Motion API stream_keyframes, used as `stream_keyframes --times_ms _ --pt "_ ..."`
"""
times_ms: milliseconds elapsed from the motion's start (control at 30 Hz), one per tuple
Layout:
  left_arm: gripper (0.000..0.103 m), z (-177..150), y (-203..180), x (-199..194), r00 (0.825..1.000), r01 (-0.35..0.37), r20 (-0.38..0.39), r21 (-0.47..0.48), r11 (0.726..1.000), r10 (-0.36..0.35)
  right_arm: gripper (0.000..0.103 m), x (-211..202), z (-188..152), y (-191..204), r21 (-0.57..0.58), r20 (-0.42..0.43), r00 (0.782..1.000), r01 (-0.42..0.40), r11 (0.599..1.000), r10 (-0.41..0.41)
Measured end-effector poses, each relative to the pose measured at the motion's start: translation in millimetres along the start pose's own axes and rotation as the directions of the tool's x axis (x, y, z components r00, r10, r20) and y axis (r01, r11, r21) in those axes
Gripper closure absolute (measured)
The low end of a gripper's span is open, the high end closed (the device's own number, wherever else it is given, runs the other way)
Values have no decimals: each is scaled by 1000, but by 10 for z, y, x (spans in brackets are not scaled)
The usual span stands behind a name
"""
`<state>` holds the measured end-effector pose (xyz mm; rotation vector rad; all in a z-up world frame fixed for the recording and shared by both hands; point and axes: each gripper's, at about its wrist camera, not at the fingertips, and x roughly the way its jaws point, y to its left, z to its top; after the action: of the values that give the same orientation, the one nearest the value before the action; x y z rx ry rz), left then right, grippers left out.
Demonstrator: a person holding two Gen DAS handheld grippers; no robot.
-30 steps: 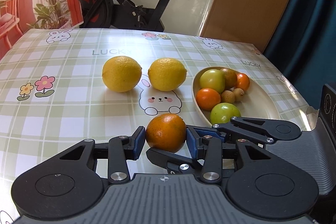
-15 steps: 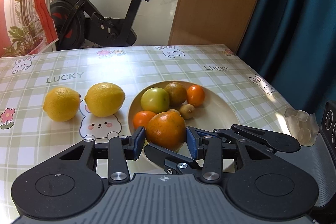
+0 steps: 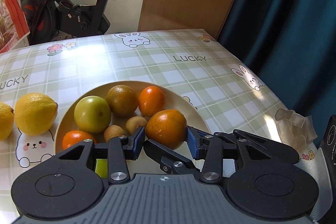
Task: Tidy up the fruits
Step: 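Carry the large orange onto the cream plate and open the left gripper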
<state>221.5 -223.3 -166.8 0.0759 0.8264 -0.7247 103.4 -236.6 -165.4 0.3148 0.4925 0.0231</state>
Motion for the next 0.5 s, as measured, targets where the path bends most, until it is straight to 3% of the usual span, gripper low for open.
stream_keyframes --times_ms 167,500 --pt "57 47 -27 181 1000 2 -19 -16 1000 -3 58 78 -17 -112 -11 -6 999 49 999 -49" --pt "57 58 -16 303 999 -11 -39 -18 1000 10 58 147 -26 -118 -11 2 998 68 998 -68"
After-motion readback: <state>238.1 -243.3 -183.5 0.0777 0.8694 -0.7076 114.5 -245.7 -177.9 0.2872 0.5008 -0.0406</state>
